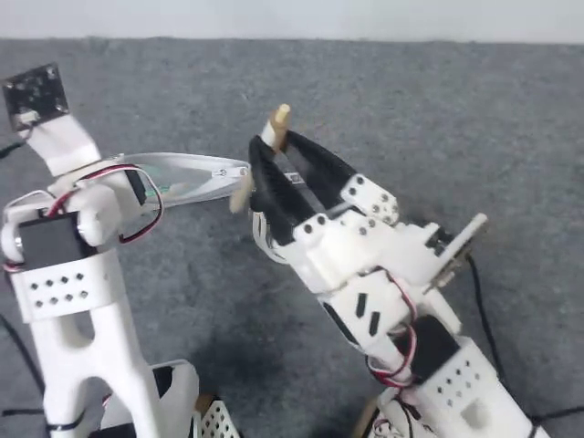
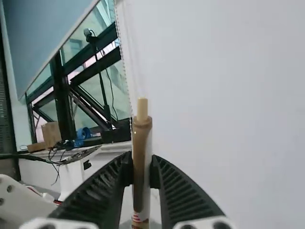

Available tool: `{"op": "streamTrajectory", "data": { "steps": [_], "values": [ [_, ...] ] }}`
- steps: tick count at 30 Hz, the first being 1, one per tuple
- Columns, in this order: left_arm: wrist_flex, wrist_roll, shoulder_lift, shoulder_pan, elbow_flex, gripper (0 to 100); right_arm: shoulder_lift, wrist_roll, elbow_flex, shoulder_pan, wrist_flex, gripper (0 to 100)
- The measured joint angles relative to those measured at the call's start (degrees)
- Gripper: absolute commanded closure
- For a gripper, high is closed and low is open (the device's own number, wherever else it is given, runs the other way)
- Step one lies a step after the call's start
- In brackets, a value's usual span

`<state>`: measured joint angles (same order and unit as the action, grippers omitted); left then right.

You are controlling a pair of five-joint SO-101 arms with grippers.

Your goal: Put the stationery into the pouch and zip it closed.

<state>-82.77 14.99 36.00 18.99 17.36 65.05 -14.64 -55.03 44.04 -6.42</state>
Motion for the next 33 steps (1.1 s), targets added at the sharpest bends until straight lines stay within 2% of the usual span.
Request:
{"op": "streamTrajectory", "data": {
  "steps": [15,18,23,33],
  "values": [
    [0.00,0.00,0.00,0.00,0.00,99,-22.59,0.00,1.58,0.53,-21.80,99.2],
    [0.00,0.00,0.00,0.00,0.00,99,-23.91,2.20,1.58,0.53,-25.49,99.2],
    [0.00,0.00,0.00,0.00,0.00,99,-24.00,5.45,5.27,0.44,-26.46,99.2],
    [0.00,0.00,0.00,0.00,0.00,99,-31.03,5.63,7.65,0.53,-26.99,99.2]
  ]
}}
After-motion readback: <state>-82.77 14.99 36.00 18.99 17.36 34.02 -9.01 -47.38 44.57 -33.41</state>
